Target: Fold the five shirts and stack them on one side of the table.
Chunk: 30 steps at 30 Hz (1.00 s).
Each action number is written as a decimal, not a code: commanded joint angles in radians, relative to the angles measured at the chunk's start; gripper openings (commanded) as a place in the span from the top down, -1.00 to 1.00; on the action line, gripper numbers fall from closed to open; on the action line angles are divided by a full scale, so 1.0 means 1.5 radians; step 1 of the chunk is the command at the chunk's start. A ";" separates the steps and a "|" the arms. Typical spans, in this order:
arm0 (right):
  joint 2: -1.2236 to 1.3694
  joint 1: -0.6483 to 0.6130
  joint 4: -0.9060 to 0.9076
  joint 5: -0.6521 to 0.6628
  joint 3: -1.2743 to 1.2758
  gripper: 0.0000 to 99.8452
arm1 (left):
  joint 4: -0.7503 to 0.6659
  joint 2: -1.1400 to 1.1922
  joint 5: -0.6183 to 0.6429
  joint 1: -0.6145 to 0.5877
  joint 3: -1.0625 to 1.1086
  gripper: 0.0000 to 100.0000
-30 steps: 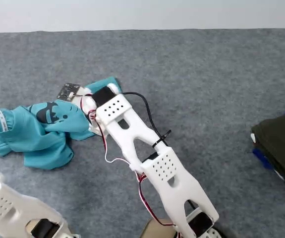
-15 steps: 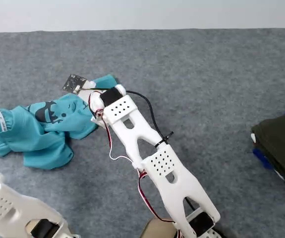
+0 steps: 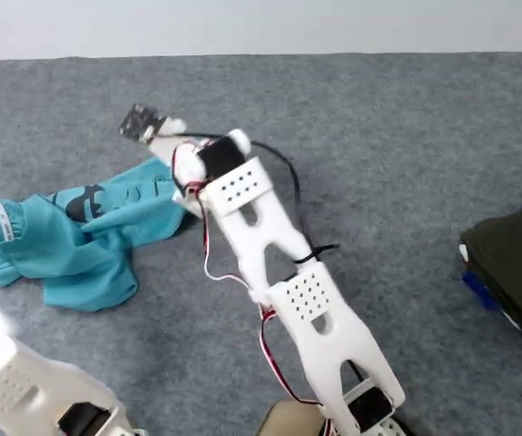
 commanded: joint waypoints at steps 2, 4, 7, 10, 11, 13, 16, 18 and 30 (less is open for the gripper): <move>-0.154 0.034 0.030 0.002 0.092 0.98 | 0.043 -0.113 0.003 0.053 -0.014 0.92; -0.211 0.050 0.030 0.002 0.180 0.98 | 0.071 -0.142 0.003 0.080 -0.014 0.92; -0.296 0.075 0.029 0.002 0.327 0.98 | 0.118 -0.175 0.003 0.123 -0.014 0.92; -0.360 0.110 0.028 0.001 0.447 0.98 | 0.166 -0.195 0.003 0.169 -0.014 0.91; -0.374 0.124 0.026 0.001 0.476 0.98 | 0.180 -0.197 0.002 0.186 -0.014 0.91; -0.387 0.155 0.026 0.001 0.512 0.98 | 0.199 -0.198 0.002 0.221 -0.004 0.91; -0.385 0.206 0.022 0.001 0.524 0.98 | 0.202 -0.204 -0.017 0.274 0.048 0.91; -0.372 0.240 0.012 0.001 0.524 0.98 | 0.202 -0.205 -0.032 0.310 0.090 0.91; -0.332 0.294 0.014 -0.021 0.521 0.98 | 0.034 -0.091 -0.150 0.417 0.329 0.85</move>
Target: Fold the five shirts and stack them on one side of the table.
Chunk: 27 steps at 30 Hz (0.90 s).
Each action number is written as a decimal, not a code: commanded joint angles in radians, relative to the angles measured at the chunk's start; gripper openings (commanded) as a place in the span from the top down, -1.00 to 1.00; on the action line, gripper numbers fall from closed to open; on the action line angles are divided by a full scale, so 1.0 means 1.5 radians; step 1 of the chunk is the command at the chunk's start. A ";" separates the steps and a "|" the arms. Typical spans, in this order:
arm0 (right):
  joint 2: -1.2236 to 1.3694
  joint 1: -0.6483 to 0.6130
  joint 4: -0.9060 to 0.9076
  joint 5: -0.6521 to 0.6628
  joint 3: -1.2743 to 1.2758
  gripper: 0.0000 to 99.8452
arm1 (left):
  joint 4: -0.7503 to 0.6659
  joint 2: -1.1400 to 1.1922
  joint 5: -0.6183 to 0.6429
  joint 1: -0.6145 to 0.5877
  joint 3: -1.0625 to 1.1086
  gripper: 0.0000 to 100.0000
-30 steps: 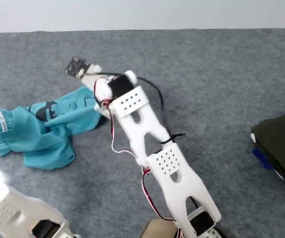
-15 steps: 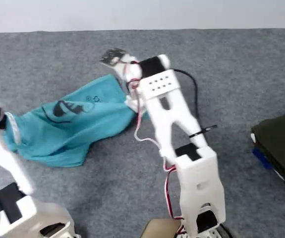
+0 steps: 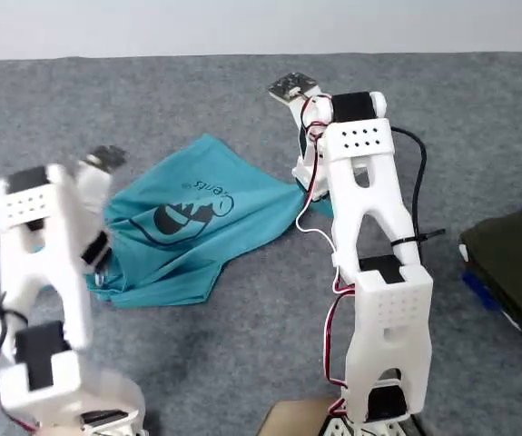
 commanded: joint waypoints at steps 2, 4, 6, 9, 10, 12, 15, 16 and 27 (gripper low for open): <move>-0.009 -0.005 0.014 -0.012 -0.008 0.98 | -0.064 0.085 -0.023 0.010 0.002 0.85; -0.009 -0.013 0.014 -0.012 -0.008 0.98 | -0.082 0.135 -0.021 0.003 -0.037 0.85; -0.009 -0.017 0.015 -0.013 -0.008 0.98 | -0.090 0.178 -0.020 -0.007 -0.100 0.85; -0.009 -0.020 0.015 -0.013 -0.008 0.98 | -0.086 0.228 -0.015 -0.024 -0.226 0.85; -0.009 -0.020 0.015 -0.014 -0.008 0.98 | -0.086 0.240 -0.003 -0.029 -0.266 0.85; -0.009 -0.020 0.015 -0.014 -0.008 0.98 | -0.086 0.258 0.026 -0.040 -0.353 0.85; -0.008 -0.020 0.015 -0.014 -0.008 0.98 | -0.076 0.271 0.055 -0.044 -0.459 0.85; -0.007 -0.020 0.015 -0.014 -0.008 0.98 | -0.060 0.271 0.059 -0.043 -0.490 0.85; -0.004 -0.021 0.009 -0.014 -0.008 0.98 | 0.135 0.257 0.061 -0.033 -0.632 0.84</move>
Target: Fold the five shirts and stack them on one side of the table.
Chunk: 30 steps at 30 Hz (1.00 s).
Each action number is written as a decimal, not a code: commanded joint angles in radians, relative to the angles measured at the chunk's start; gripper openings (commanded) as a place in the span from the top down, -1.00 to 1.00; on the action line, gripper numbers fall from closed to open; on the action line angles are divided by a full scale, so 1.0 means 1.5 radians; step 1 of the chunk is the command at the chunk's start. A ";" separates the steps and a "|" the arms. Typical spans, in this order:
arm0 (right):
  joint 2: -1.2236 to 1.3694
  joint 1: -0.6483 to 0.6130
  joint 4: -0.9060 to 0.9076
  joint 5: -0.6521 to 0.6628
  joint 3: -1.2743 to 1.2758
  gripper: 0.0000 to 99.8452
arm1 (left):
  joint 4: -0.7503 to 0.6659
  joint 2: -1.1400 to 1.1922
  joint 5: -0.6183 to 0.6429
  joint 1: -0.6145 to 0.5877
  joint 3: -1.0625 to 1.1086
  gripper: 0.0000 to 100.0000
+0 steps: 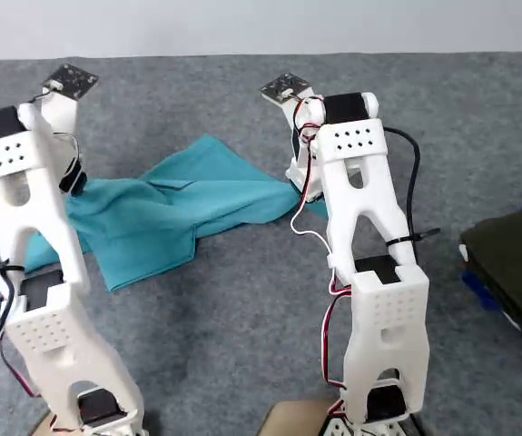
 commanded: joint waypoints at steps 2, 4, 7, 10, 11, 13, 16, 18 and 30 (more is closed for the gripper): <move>-0.004 -0.004 0.009 -0.006 -0.008 0.98 | 0.024 -0.041 0.006 -0.008 -0.028 0.80; -0.004 -0.004 0.010 -0.006 -0.008 0.98 | 0.024 -0.072 0.007 -0.006 -0.011 0.74; -0.004 -0.004 0.010 -0.006 -0.008 0.98 | 0.024 -0.148 0.004 0.018 0.066 0.72; -0.003 -0.004 0.010 -0.006 -0.007 0.98 | 0.024 -0.259 -0.029 0.057 0.200 0.71; -0.003 -0.004 0.010 -0.006 -0.007 0.98 | 0.024 -0.297 -0.038 0.071 0.247 0.71; -0.003 -0.004 0.010 -0.006 -0.006 0.98 | 0.023 -0.369 -0.060 0.101 0.348 0.71; -0.003 -0.004 0.009 -0.006 -0.005 0.98 | 0.009 -0.448 -0.101 0.134 0.501 0.71; -0.003 -0.004 0.009 -0.006 -0.005 0.98 | -0.031 -0.473 -0.119 0.138 0.594 0.71; -0.002 -0.003 0.015 -0.006 -0.004 0.98 | -0.241 -0.377 -0.266 0.053 0.786 0.66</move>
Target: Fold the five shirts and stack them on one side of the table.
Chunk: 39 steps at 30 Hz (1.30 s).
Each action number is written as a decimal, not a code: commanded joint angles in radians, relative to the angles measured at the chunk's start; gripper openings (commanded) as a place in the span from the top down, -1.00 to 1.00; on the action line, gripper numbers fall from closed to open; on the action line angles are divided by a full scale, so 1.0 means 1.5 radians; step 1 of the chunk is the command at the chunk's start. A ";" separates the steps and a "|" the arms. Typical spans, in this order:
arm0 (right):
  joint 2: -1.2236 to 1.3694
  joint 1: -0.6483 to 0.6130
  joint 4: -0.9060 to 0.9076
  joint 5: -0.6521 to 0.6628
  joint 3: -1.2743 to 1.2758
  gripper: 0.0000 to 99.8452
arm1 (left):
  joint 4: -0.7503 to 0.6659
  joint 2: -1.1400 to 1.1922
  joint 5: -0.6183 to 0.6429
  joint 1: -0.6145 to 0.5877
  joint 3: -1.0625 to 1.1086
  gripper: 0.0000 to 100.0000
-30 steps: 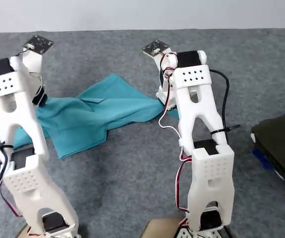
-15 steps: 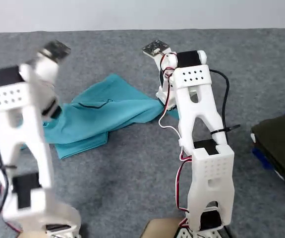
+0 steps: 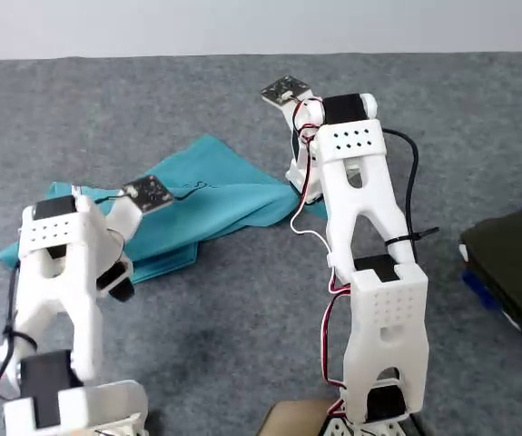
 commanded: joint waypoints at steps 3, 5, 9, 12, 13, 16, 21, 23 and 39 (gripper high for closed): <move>-0.010 -0.003 0.015 -0.006 -0.004 0.98 | -0.058 0.054 -0.045 -0.028 -0.001 0.65; -0.001 -0.004 0.017 -0.006 -0.004 0.98 | -0.084 0.079 -0.057 -0.033 -0.001 0.65; 0.010 -0.007 0.024 -0.030 -0.004 0.98 | -0.135 0.114 -0.062 -0.039 -0.002 0.65; 0.012 -0.015 0.024 -0.037 -0.004 0.98 | -0.146 0.119 -0.062 -0.038 -0.003 0.65; 0.013 -0.019 0.024 -0.037 -0.004 0.98 | -0.148 0.119 -0.062 -0.038 -0.007 0.65; 0.013 -0.032 0.023 -0.037 -0.004 0.98 | -0.149 0.123 -0.062 -0.039 -0.024 0.65; 0.013 -0.039 0.023 -0.037 -0.004 0.98 | -0.171 0.125 -0.062 -0.038 -0.027 0.65; 0.013 -0.039 0.023 -0.037 -0.004 0.98 | -0.184 0.125 -0.062 -0.038 -0.025 0.65; 0.012 -0.035 0.023 -0.036 -0.005 0.98 | -0.151 0.264 -0.074 -0.049 -0.112 0.72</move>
